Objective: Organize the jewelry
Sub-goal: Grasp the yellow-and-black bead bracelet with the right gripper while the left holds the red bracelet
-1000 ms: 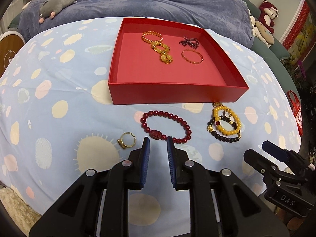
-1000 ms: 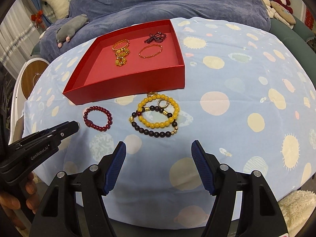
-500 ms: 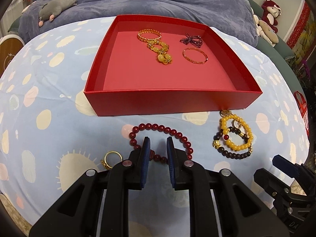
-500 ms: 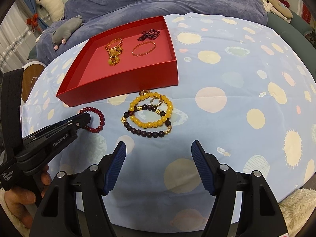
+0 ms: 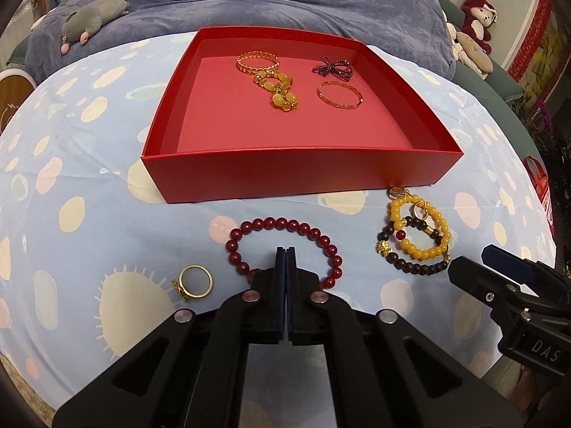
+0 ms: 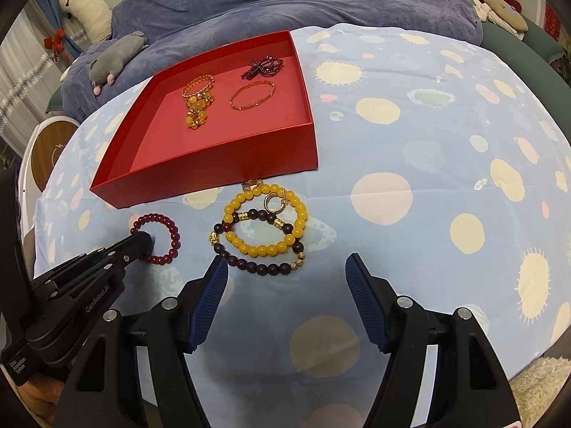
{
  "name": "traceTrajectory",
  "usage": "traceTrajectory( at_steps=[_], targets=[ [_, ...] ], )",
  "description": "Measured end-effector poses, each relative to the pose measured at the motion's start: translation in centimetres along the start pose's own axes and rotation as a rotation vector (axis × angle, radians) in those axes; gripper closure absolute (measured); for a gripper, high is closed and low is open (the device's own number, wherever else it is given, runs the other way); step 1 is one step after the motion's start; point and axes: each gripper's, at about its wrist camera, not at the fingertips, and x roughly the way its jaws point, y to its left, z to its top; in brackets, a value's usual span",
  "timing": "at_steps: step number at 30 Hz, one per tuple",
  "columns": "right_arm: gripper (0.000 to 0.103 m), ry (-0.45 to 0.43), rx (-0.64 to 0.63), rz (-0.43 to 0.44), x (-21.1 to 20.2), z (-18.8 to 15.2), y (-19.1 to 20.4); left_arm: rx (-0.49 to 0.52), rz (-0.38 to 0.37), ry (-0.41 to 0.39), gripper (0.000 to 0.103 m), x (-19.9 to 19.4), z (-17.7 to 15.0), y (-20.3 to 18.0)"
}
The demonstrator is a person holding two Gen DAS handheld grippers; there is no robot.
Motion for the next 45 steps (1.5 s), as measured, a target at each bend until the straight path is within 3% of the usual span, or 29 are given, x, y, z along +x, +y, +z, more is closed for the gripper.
traceTrajectory(
  at_steps=[7,14,26,35,42,45],
  targets=[
    [0.037,-0.001,0.002,0.005,0.0,0.2,0.0,-0.044,-0.062,-0.008,0.102,-0.7,0.8,0.7],
    [0.037,0.003,0.007,0.003,0.4,0.6,-0.1,0.009,-0.045,0.023,0.100,1.2,1.1,-0.1],
    [0.038,0.009,0.003,0.004,1.1,1.2,-0.2,0.053,-0.079,-0.014,0.103,1.3,0.9,-0.2],
    [0.054,0.013,0.009,0.008,2.0,2.2,-0.5,0.018,-0.136,-0.042,0.103,-1.2,0.5,-0.1],
    [0.057,0.022,0.008,0.006,2.9,2.5,-0.3,-0.024,-0.146,-0.019,0.103,-1.0,0.2,1.3],
    [0.063,0.038,0.011,0.012,3.6,2.5,-0.2,-0.042,-0.149,-0.004,0.102,-0.8,0.1,1.6]
  ],
)
